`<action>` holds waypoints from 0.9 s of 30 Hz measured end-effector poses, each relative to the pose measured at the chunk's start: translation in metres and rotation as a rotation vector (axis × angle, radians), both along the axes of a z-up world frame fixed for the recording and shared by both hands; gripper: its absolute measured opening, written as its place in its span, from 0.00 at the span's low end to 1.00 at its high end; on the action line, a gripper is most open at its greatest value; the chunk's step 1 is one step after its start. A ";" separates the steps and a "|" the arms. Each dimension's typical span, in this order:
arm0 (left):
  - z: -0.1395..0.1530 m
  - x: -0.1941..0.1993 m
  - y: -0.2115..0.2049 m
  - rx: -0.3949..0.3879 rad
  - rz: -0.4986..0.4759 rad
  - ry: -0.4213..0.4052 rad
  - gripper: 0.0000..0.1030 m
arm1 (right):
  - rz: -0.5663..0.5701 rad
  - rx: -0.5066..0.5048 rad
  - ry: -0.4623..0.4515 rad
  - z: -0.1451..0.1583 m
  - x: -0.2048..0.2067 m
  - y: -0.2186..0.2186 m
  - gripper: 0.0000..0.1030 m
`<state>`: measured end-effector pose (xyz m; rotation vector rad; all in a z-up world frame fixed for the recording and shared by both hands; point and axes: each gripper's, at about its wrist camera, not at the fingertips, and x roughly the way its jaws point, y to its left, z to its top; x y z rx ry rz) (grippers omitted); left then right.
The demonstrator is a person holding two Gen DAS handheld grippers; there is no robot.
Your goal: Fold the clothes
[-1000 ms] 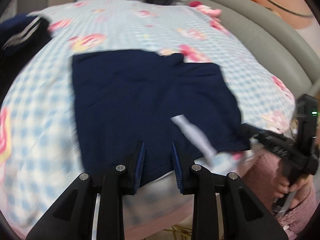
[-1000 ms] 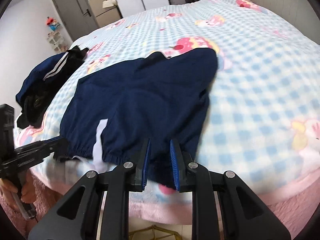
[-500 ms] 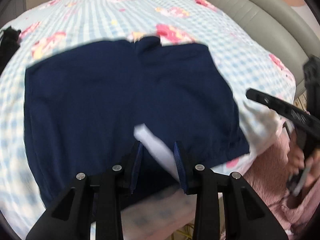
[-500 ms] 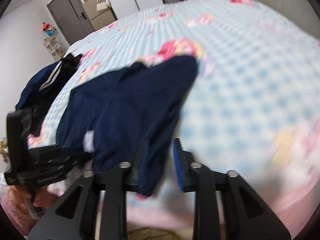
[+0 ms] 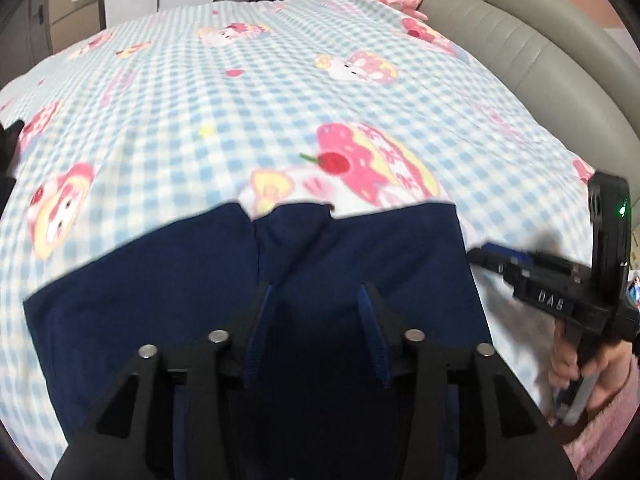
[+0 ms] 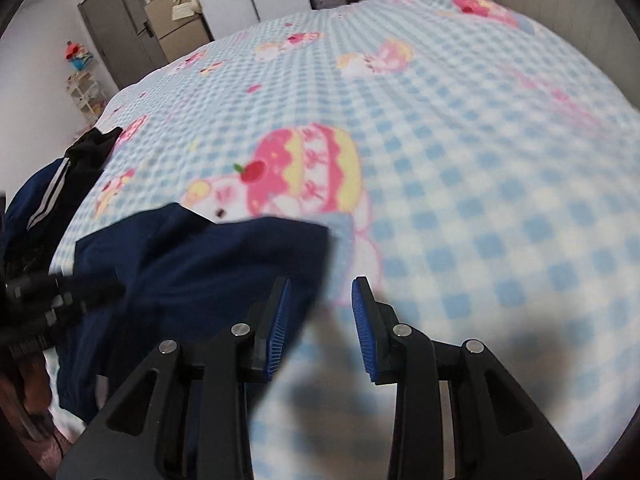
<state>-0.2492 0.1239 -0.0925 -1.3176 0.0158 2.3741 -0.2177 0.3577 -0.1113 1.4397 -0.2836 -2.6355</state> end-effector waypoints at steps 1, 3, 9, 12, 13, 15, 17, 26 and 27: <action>0.000 -0.011 0.004 -0.006 0.011 0.000 0.46 | -0.018 -0.024 -0.017 -0.002 -0.003 0.004 0.31; -0.002 -0.016 0.004 -0.016 0.026 -0.001 0.46 | -0.039 -0.050 -0.019 0.001 -0.008 0.009 0.31; -0.018 -0.032 0.012 -0.023 0.037 -0.015 0.46 | -0.071 0.067 -0.048 -0.006 -0.016 0.014 0.33; -0.027 -0.042 0.027 -0.023 0.006 -0.039 0.48 | -0.071 0.058 -0.079 -0.015 -0.018 0.013 0.34; -0.030 -0.045 0.031 -0.032 -0.001 -0.052 0.50 | -0.064 0.054 -0.076 -0.014 -0.018 0.011 0.36; -0.033 -0.046 0.040 -0.063 -0.011 -0.053 0.50 | -0.052 0.045 -0.068 -0.013 -0.018 0.006 0.49; -0.035 -0.043 0.044 -0.093 -0.020 -0.037 0.41 | -0.038 0.035 -0.056 -0.012 -0.015 0.002 0.49; -0.015 -0.031 0.003 -0.014 0.098 0.026 0.23 | -0.077 0.093 -0.019 -0.003 -0.020 -0.001 0.49; -0.012 -0.032 -0.004 0.000 0.119 0.032 0.23 | -0.093 0.092 -0.017 -0.001 -0.020 0.002 0.49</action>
